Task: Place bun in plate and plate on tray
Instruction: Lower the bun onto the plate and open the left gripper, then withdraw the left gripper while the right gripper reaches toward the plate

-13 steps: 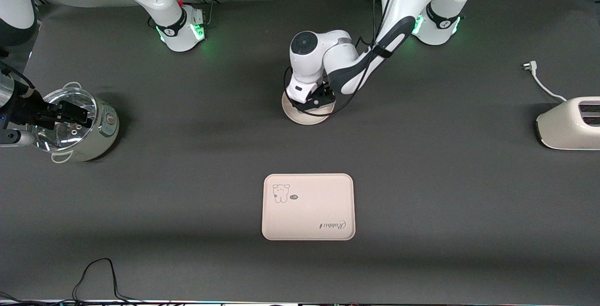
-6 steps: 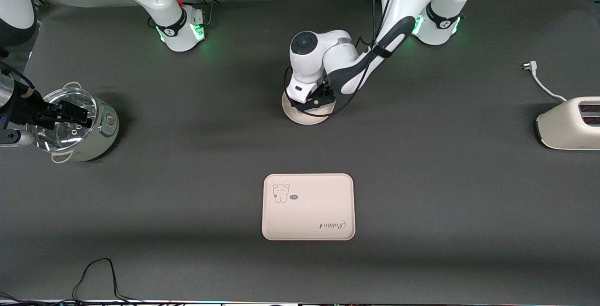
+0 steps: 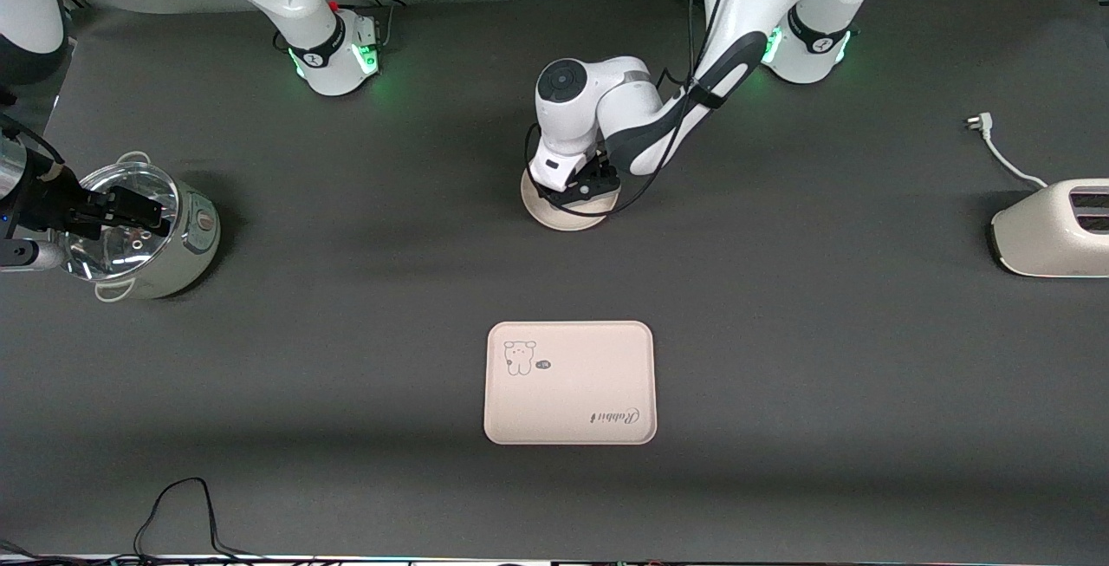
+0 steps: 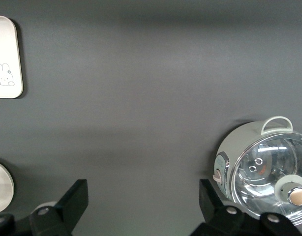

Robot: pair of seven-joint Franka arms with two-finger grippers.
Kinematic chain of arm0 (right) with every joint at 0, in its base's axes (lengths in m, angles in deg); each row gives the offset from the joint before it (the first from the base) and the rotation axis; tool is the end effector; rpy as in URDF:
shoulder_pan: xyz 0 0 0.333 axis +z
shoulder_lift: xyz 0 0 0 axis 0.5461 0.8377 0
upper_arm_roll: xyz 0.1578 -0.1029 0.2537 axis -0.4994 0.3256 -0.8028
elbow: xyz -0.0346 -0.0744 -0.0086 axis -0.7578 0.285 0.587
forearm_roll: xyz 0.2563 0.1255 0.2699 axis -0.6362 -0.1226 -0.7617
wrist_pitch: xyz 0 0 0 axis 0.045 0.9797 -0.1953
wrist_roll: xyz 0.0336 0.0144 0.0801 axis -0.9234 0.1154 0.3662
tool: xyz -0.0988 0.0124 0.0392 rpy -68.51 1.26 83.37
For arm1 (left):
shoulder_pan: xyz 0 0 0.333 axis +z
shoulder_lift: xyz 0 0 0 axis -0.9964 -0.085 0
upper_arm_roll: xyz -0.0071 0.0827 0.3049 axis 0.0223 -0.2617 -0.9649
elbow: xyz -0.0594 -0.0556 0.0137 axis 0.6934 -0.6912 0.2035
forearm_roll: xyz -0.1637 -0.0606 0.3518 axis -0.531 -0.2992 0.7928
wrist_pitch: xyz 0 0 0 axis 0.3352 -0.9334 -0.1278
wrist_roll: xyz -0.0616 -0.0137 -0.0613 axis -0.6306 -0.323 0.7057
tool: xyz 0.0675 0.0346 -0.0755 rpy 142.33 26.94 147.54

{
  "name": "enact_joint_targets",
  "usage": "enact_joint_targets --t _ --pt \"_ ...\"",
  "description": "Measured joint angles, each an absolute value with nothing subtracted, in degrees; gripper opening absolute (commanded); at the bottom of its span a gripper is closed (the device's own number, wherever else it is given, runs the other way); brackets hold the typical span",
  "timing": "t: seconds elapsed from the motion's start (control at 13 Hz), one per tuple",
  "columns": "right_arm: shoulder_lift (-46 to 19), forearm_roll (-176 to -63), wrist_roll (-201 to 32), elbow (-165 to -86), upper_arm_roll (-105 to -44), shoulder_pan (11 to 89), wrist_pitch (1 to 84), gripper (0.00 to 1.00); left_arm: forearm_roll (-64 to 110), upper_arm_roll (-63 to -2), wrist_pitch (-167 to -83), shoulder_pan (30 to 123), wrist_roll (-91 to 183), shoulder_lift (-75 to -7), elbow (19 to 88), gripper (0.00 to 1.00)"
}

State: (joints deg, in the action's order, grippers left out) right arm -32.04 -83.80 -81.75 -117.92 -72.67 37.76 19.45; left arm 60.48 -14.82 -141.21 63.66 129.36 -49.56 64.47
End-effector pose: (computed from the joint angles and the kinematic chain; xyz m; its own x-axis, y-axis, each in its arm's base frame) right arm 0.5793 -0.0211 0.5773 0.9987 -0.0023 -0.0500 -0.0030 -0.9999 -0.0148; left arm 0.3532 -0.5075 0.2235 0.9627 0.2706 0.0080 0.2707 -0.9620 -0.0346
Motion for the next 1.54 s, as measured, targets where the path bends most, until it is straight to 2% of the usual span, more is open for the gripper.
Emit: enact_joint_targets --t 0.62,0.85,1.08,1.31,1.54 --pt "-32.0 -83.8 -81.7 -117.9 -72.8 37.8 19.4 1.0 61.2 -15.2 -140.9 64.1 128.0 -49.6 62.2 1.0" --pt "-32.1 -83.8 -81.0 -118.1 -73.0 38.6 19.4 1.0 61.3 -15.3 -137.4 69.7 117.5 -48.6 57.4 1.0" --pt "-33.4 -83.8 -78.0 -120.5 -73.4 41.2 19.9 1.0 59.5 -14.5 -129.4 77.7 101.2 -46.1 50.0 1.0" --pt "-36.9 -83.9 -73.4 -126.8 -73.6 45.5 23.0 1.0 49.1 -12.7 -118.2 88.8 78.4 -42.3 42.3 1.0" --pt "-40.1 -84.0 -60.4 -132.1 -73.9 56.4 25.2 1.0 47.3 -12.2 -107.8 98.2 65.3 -38.2 37.3 1.0"
